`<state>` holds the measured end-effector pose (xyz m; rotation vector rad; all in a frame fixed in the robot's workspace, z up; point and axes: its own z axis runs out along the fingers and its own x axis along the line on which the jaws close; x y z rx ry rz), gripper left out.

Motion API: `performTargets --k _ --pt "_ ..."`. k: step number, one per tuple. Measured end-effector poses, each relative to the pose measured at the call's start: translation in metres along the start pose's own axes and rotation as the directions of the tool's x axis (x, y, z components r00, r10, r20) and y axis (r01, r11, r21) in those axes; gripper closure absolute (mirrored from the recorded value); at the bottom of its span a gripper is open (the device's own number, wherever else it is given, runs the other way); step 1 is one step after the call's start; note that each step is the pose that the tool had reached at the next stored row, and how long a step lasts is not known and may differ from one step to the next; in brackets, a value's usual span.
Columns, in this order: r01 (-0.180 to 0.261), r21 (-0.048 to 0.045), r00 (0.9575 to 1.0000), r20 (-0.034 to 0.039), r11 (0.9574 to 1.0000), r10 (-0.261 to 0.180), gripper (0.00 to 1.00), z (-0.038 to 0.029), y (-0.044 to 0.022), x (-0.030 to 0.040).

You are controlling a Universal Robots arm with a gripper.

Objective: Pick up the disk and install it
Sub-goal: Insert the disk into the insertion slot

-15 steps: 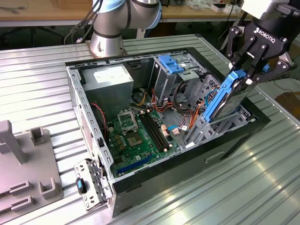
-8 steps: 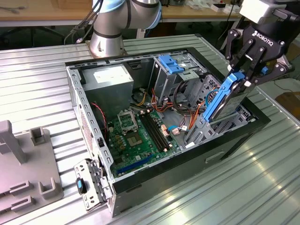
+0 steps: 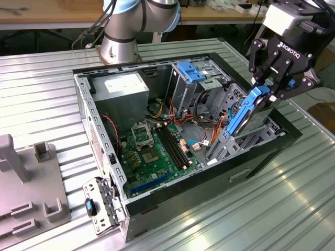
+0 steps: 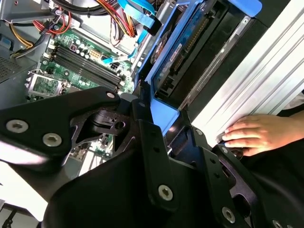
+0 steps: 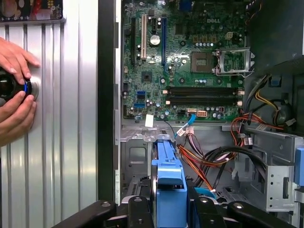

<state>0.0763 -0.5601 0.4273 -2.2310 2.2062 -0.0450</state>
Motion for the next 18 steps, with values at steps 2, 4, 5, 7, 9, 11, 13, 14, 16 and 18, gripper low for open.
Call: performTargets --k 2,4,5,7,9,11,13,14,16,18 --pt "0.0 -0.0001 1.0 0.0 1.0 0.0 0.64 0.0025 -0.0003 0.0" --pt "0.0 0.0 1.0 0.0001 1.0 0.0 0.64 0.0046 -0.0005 -0.0001" --pt "0.0 -0.0001 1.0 0.0001 1.0 0.0 0.64 0.0071 -0.0008 -0.0001" --pt "0.0 -0.0001 1.0 0.0 1.0 0.0 0.64 0.0112 -0.0011 -0.0002" --pt "0.0 -0.0001 1.0 0.0 1.0 0.0 0.64 0.0151 -0.0014 -0.0002" --pt "0.0 -0.0001 1.0 0.0 1.0 0.0 0.64 0.0186 -0.0017 -0.0003" --pt "0.0 0.0 1.0 0.0002 1.0 0.0 0.64 0.0213 -0.0019 -0.0003" --pt "0.0 0.0 1.0 0.0001 1.0 0.0 0.64 0.0223 -0.002 -0.0003" --pt "0.0 -0.0001 1.0 0.0001 1.0 0.0 0.64 0.0255 -0.0022 -0.0004" --pt "0.0 -0.0001 1.0 0.0001 1.0 0.0 0.64 0.0288 -0.0024 -0.0004"
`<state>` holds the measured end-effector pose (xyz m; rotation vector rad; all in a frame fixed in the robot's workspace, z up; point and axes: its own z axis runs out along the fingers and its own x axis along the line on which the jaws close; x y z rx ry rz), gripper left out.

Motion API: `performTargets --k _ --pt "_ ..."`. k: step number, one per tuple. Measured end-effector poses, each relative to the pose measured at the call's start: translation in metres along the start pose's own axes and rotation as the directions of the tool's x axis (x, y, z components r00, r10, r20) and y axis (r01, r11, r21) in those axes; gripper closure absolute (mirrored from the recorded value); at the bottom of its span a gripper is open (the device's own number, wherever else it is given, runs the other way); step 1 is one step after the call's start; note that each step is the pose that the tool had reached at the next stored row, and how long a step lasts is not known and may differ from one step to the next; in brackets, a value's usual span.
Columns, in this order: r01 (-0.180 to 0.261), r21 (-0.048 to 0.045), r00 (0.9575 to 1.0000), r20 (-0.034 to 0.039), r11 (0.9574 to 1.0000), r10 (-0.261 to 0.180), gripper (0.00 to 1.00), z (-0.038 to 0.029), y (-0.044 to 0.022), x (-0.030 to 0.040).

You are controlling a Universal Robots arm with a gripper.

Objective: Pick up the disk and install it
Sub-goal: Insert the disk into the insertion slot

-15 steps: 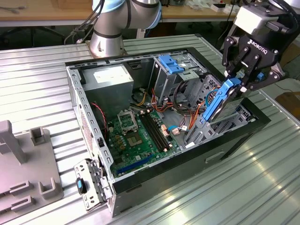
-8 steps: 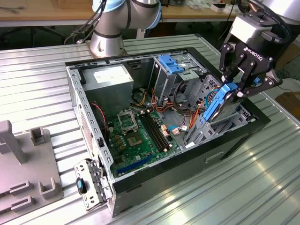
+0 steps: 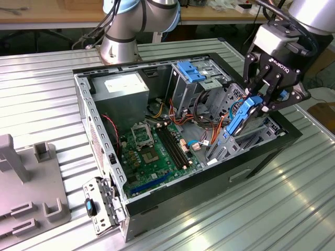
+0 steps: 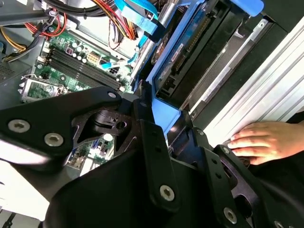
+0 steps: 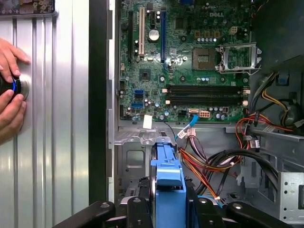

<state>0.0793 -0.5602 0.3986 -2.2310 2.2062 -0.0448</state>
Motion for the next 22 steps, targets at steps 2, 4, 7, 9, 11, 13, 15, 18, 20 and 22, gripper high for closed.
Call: performTargets --k 2,4,7,9,11,13,15,18,20,22 --pt "0.0 0.0 1.0 -0.0001 1.0 0.0 0.64 0.0036 -0.0001 0.0" --pt "0.0 0.0 1.0 0.0 1.0 0.0 0.64 0.0058 -0.0002 -0.0001" --pt "0.0 0.0 1.0 0.0 1.0 0.0 0.64 0.0093 -0.0003 -0.0001" --pt "0.0 0.0 1.0 0.0 1.0 0.0 0.64 0.012 -0.0004 -0.0001" --pt "0.0 0.0 1.0 0.0 1.0 0.0 0.64 0.0141 -0.0004 -0.0002" --pt "0.0 0.0 1.0 0.0 1.0 0.0 0.64 0.0162 -0.0005 -0.0002" --pt "0.0 0.0 1.0 -0.0002 1.0 0.0 0.64 0.0191 -0.0006 -0.0002" --pt "0.0 0.0 1.0 -0.0002 1.0 0.0 0.64 0.0226 -0.0007 -0.0002" --pt "0.0 0.0001 1.0 0.0 1.0 0.0 0.64 0.026 -0.0009 -0.0003" --pt "0.0 -0.0001 1.0 -0.0003 1.0 0.0 0.64 0.0284 -0.0009 -0.0003"
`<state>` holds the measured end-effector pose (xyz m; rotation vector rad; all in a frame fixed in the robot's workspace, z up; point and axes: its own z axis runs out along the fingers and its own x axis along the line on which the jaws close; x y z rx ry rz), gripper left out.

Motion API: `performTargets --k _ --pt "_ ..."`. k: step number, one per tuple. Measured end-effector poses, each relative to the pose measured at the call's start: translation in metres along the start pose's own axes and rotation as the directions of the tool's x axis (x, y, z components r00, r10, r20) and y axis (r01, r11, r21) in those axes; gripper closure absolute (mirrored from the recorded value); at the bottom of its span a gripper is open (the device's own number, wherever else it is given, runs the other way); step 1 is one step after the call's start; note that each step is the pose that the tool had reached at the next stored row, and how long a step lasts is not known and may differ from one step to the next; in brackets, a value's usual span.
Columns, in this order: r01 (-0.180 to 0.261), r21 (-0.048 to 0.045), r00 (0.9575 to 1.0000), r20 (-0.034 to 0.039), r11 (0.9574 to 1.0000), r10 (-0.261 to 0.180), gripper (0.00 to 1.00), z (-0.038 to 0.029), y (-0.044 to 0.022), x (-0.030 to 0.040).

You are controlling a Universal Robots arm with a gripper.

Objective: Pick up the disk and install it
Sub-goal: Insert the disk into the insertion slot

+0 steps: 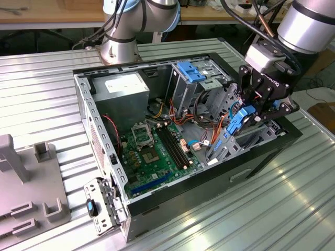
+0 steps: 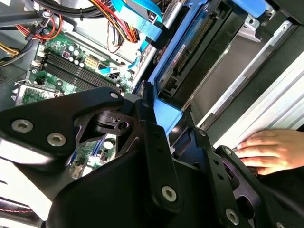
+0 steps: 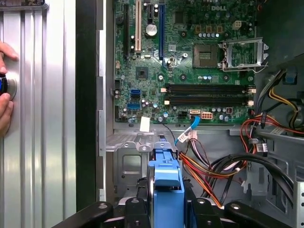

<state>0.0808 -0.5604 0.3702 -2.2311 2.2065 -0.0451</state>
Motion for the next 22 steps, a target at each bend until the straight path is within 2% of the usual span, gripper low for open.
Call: performTargets --k 2,3,12,13,22 --pt "0.0 0.0001 1.0 -0.0002 1.0 0.0 0.64 0.0022 -0.0001 0.0" --pt "0.0 0.0004 1.0 0.0014 1.0 0.0 0.64 0.0053 -0.0001 -0.0001" --pt "0.0 0.0001 1.0 0.0001 1.0 0.0 0.62 0.0052 -0.0001 -0.0001" --pt "0.0 0.0001 1.0 0.0002 1.0 0.0 0.56 0.0052 -0.0001 -0.0001" --pt "0.0 0.0001 1.0 0.0002 1.0 0.0 0.57 0.0055 0.0 -0.0001"
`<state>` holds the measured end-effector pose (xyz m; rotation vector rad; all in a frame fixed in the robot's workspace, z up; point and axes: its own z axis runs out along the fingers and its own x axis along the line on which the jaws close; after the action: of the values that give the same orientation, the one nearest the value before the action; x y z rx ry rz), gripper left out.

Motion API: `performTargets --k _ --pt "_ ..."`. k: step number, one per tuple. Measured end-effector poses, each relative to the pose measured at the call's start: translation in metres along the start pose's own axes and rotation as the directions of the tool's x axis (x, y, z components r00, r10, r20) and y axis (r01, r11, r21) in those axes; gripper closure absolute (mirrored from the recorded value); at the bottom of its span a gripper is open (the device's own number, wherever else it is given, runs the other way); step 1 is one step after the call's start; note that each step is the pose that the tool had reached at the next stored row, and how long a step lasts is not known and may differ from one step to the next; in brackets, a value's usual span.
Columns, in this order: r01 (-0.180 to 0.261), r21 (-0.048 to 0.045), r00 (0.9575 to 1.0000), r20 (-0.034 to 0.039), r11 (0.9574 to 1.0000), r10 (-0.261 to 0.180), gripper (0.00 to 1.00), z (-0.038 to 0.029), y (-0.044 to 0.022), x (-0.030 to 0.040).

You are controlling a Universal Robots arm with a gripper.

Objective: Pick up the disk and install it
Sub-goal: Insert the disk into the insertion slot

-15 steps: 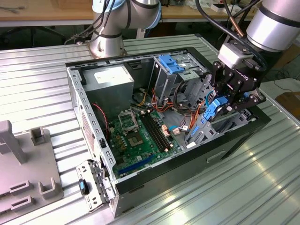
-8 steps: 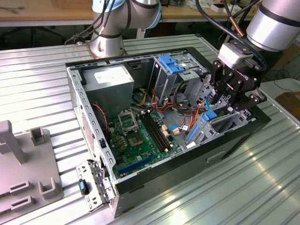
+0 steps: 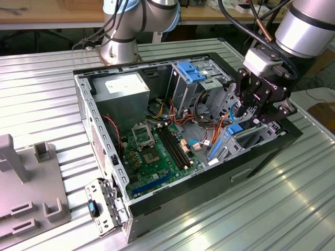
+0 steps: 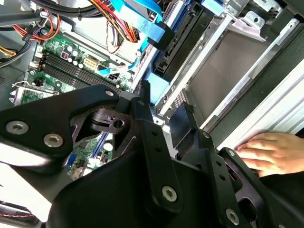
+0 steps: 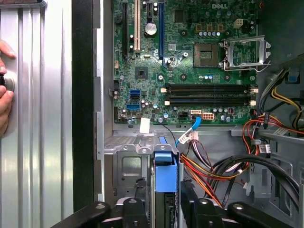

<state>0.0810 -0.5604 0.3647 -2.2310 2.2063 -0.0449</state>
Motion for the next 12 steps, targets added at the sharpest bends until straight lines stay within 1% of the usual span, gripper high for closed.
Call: performTargets --k 1,2,4,5,6,9,10,12 --pt "0.0 0.0 1.0 0.0 1.0 0.0 0.57 0.0 0.0 0.0" --pt "0.0 0.0 1.0 -0.0001 1.0 0.0 0.71 0.0 0.0 0.0" --pt "0.0 0.0 1.0 0.0 1.0 0.0 0.82 0.0001 0.0 0.0" --pt "0.0 0.0 1.0 0.0 1.0 0.0 0.82 0.0001 0.0 0.0" --pt "0.0 0.0 1.0 0.0 1.0 0.0 0.89 0.0002 0.0 0.0" --pt "0.0 0.0 1.0 0.0001 1.0 0.0 0.89 0.0002 -0.0002 0.0" --pt "0.0 0.0 1.0 0.0003 1.0 0.0 0.89 0.0004 -0.0014 0.0" --pt "0.0 0.0 1.0 0.0 1.0 0.0 0.89 0.0004 -0.0085 0.0001"
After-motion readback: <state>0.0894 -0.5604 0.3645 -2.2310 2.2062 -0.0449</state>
